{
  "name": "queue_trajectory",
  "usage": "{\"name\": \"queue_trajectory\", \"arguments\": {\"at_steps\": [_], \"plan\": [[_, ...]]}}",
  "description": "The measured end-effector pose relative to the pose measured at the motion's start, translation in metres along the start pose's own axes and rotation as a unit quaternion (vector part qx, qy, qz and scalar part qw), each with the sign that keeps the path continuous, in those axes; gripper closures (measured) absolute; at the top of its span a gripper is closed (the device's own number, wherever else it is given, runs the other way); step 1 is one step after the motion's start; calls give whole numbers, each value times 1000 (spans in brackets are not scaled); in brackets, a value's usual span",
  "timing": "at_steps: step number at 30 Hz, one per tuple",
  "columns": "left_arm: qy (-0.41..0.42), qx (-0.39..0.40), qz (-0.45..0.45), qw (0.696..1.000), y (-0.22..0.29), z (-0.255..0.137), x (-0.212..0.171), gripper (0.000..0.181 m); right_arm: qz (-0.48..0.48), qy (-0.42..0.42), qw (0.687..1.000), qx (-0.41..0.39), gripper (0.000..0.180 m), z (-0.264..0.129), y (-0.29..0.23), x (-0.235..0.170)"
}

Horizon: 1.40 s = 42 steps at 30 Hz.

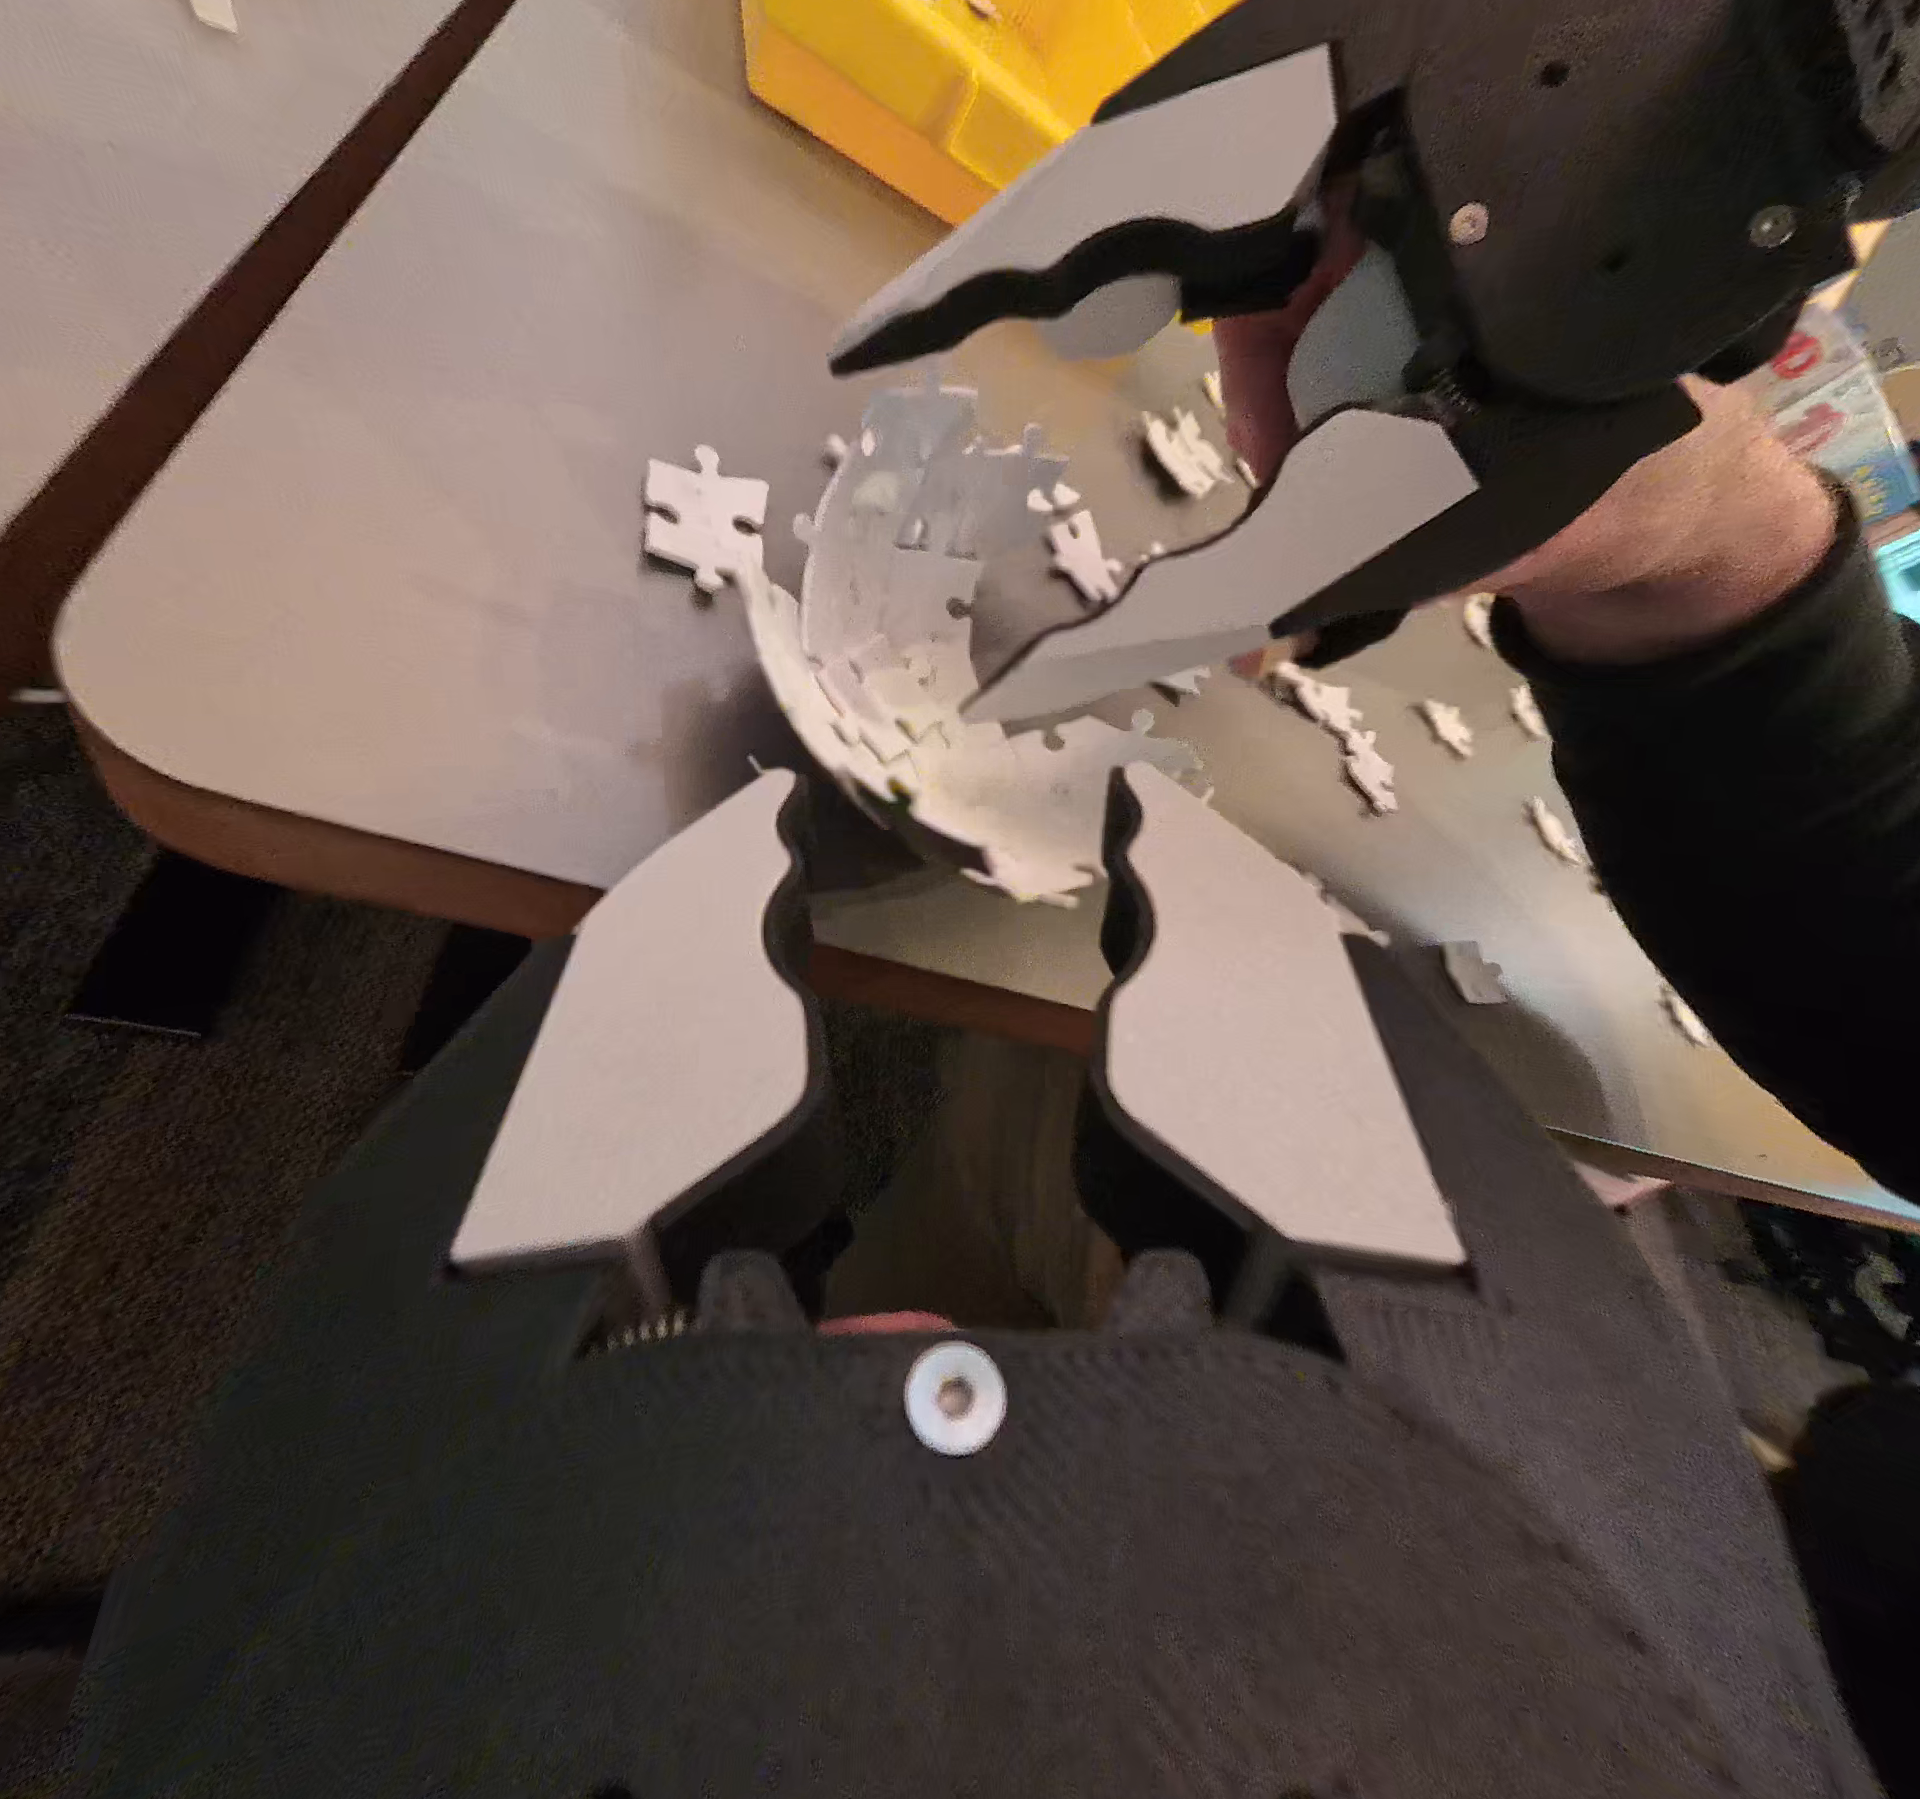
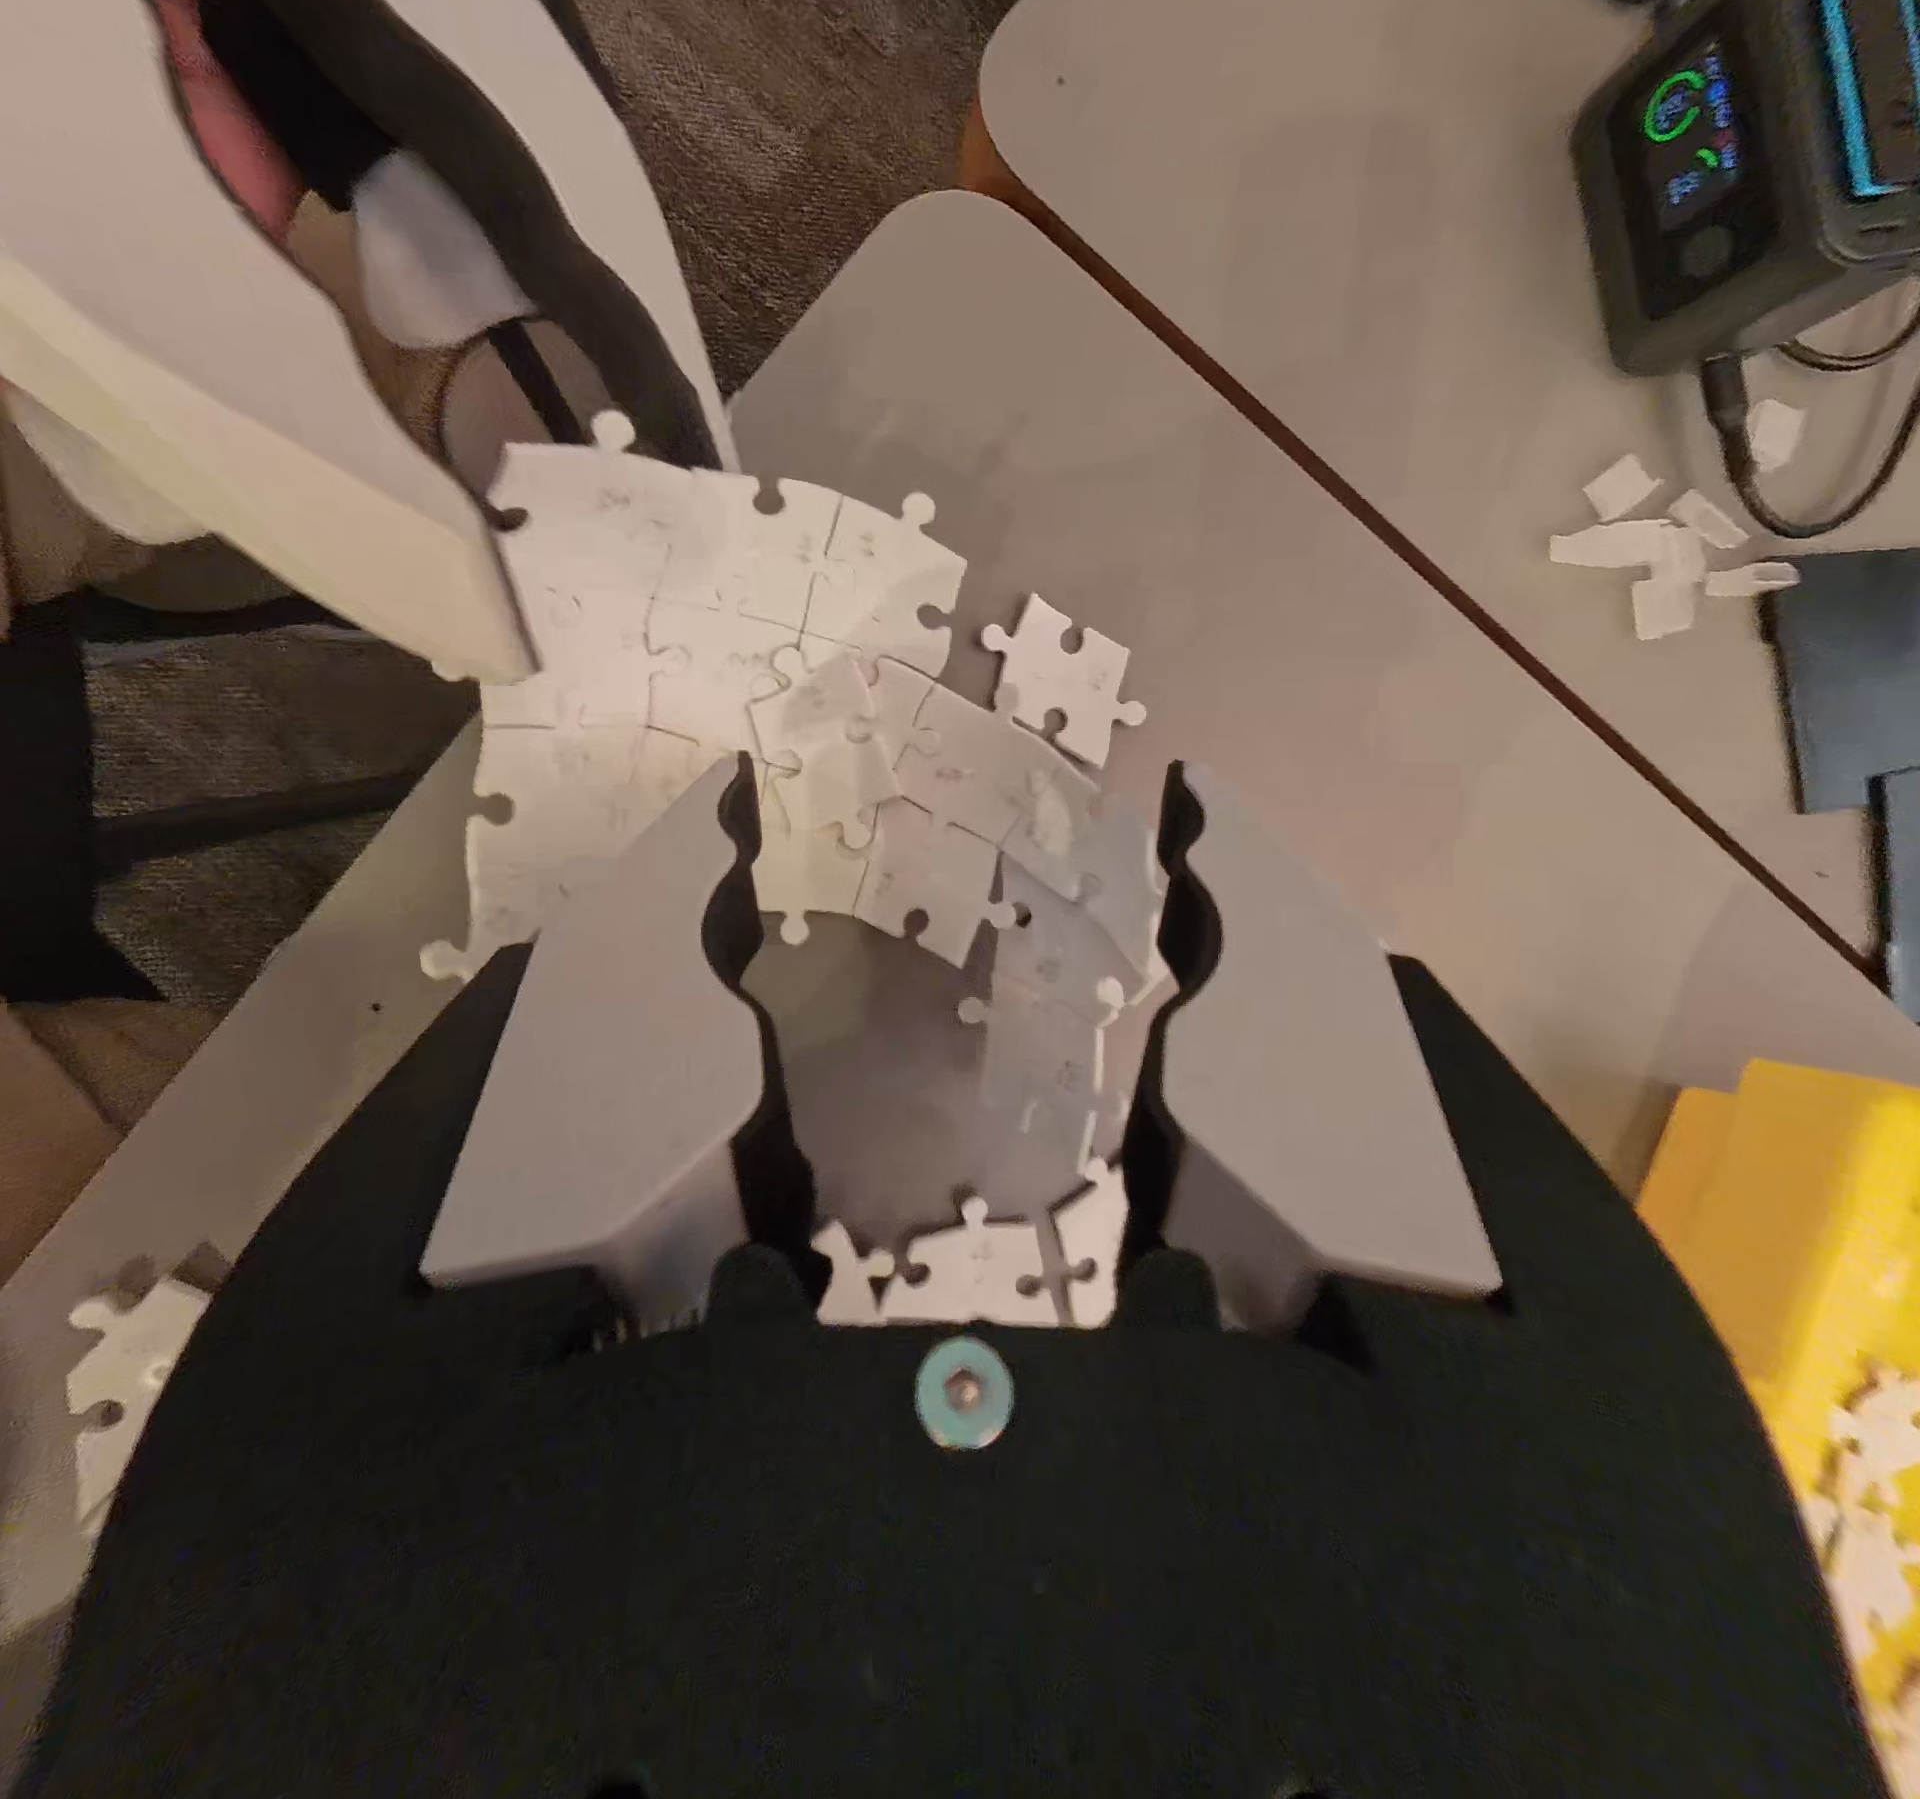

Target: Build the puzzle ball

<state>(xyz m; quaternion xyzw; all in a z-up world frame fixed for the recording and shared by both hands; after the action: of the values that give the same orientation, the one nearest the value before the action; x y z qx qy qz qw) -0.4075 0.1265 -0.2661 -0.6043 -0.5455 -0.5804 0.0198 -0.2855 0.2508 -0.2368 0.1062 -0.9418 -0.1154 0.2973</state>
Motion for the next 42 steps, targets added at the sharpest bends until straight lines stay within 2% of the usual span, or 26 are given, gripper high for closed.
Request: {"name": "queue_trajectory", "arguments": {"at_steps": [2, 5, 12, 17, 21, 23, 27, 31, 35, 42], "plan": [[-16, -3, 2, 1000, -3, 2, 5, 137, 1, 0, 1000, 8, 103, 4, 0, 0], [-34, -11, 3, 999, -8, 8, 8, 142, -7, -16, 1000, 18, 102, 12, 1, -4], [-84, -41, -10, 996, -18, 20, 11, 150, -15, -18, 999, 46, 119, 15, 11, -11], [-125, -57, -6, 990, -24, 25, 22, 156, -14, -15, 998, 60, 136, 9, 11, -17], [-167, -53, 5, 985, -18, 29, 23, 157, -1, -14, 999, 51, 144, -1, 7, -21], [-152, -46, 7, 987, -16, 28, 26, 160, -3, -21, 999, 41, 147, -9, 4, -23], [-183, -57, 2, 981, -12, 35, 32, 160, 8, -17, 999, 32, 151, -21, -2, -29], [-201, -47, 38, 978, -6, 46, 41, 160, 23, -23, 999, 31, 151, -32, -9, -38], [-202, -47, 32, 978, -9, 49, 42, 161, 42, 1, 999, -2, 141, -38, -5, -47], [-222, -61, 36, 973, -19, 53, 47, 169, 70, 19, 997, 26, 138, -19, 14, -50]]}}
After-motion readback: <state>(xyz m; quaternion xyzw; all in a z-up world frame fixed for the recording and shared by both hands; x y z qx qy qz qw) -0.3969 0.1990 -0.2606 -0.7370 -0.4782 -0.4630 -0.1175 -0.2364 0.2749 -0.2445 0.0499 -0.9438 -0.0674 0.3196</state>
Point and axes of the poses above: each gripper's, where its closed fingertips meet, z out along the fingers, x out of its top, y = z × x across the jaws, the point moved 10 cm from there along -z, back along the fingers, and after that the axes turned 7 degrees about -x, right-handed, at the moved point
